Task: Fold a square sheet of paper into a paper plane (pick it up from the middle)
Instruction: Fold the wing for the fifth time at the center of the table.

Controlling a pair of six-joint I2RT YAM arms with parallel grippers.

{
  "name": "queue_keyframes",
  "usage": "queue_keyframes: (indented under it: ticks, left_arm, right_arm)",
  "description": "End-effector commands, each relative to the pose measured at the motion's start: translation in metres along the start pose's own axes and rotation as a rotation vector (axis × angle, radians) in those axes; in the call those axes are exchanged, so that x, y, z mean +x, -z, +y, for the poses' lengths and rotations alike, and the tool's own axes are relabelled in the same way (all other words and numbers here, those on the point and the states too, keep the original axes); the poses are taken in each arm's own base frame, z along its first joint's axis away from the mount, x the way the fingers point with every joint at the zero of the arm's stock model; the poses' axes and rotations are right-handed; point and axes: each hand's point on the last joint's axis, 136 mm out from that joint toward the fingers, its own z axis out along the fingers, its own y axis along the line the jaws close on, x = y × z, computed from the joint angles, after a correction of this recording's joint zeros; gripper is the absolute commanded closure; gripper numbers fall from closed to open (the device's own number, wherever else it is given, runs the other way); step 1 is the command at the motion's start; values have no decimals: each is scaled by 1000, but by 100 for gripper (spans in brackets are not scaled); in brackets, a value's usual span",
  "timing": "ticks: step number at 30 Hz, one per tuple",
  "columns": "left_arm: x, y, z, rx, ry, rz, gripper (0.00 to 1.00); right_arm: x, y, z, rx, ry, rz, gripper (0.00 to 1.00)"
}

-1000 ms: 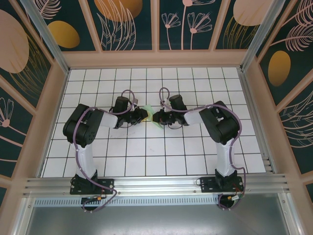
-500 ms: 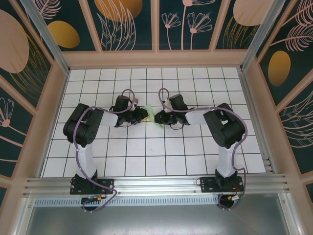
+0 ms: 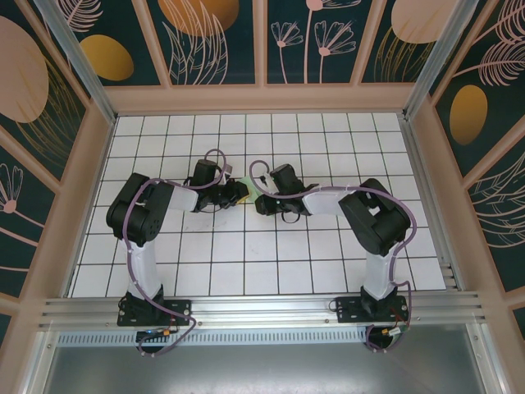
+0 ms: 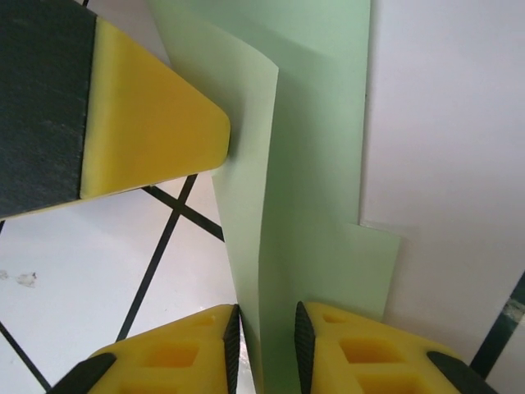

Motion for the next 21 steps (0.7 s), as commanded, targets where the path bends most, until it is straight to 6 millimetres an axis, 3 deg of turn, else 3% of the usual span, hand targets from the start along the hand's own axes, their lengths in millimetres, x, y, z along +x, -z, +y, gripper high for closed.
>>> queue_keyframes:
  ticks: [1, 7, 10, 13, 17, 21]
  left_arm:
    - [3, -9, 33, -109, 15, -5, 80]
    - [2, -9, 31, -110, 8, -5, 80]
    - [-2, -6, 22, -97, -12, -10, 80]
    - [-11, 1, -1, -62, -60, -31, 78]
    - [-22, 15, -37, 8, -139, -82, 73]
    - [-23, 25, -52, 57, -185, -117, 68]
  right_arm:
    - [1, 1, -6, 51, 56, -2, 75]
    - [8, -1, -6, 31, 92, 0, 84]
    - [8, 0, -6, 0, 73, -6, 94]
    - [5, 5, -3, -75, 14, -21, 100]
    - [1, 14, 3, -183, -52, -58, 100]
    - [1, 20, 5, -269, -126, -73, 100]
